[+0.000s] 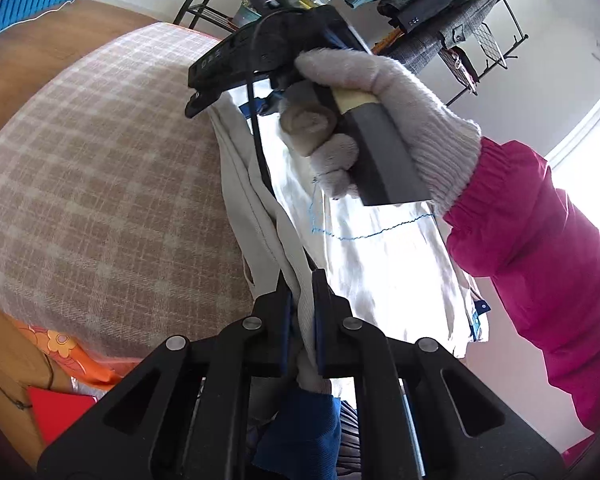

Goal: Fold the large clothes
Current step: 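Fold the sleeve and side panel inward over the jacket back with both tools, then open both tools to release the folded side panel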

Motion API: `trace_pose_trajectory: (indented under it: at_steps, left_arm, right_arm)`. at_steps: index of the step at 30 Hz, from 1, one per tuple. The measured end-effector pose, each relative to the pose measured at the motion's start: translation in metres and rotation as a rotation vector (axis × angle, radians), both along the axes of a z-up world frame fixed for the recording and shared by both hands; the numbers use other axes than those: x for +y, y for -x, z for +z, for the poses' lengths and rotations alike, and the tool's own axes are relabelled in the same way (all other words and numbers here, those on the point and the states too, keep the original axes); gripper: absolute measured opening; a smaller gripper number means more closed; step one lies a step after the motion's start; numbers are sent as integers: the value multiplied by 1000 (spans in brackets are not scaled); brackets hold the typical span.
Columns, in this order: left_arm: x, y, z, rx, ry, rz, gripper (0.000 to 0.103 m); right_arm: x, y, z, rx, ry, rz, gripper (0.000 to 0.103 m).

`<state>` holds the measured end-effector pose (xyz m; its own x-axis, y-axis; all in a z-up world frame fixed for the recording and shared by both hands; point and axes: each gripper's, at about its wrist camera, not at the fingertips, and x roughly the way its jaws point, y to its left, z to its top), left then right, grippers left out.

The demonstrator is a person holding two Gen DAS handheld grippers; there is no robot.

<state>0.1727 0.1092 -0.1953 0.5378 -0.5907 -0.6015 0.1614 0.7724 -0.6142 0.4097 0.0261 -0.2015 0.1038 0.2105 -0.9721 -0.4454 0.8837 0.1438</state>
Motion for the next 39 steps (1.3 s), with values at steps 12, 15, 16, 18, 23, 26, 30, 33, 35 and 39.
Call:
trace_pose_trajectory:
  at_steps: [12,15,16,18,23,26,30,33,35,39]
  left_arm:
    - [-60,3,50,-114,-169,-112,5]
    - [-91,6,60,-148,-245,-167,5]
    - [-101,8,61,-154,-270,-185,5]
    - [-120,7,60,-146,-296,-218,5]
    - [-167,6,48,-137,-390,-287,5]
    - [-188,3,32,-102,-413,-312,6]
    - [-201,1,17,-25,-352,-337,19]
    - [-192,17,25,-7,-268,-386,20]
    - [-175,45,39,-29,-252,-394,21]
    - [-125,69,60,-56,-225,-329,22]
  right_arm:
    - [-100,5,45,-55,-372,-156,1]
    - [-152,13,62,-97,-492,-223,1]
    - [-170,17,66,-110,-524,-252,1]
    - [-206,25,65,-122,-575,-314,1]
    - [-284,41,34,-89,-650,-485,1]
    - [-310,42,7,-45,-651,-568,1]
    - [-314,30,-16,-15,-548,-598,1]
    - [-309,26,-19,-1,-502,-564,8]
    - [-309,29,-9,-9,-486,-541,27]
    - [-328,62,29,-94,-509,-483,33]
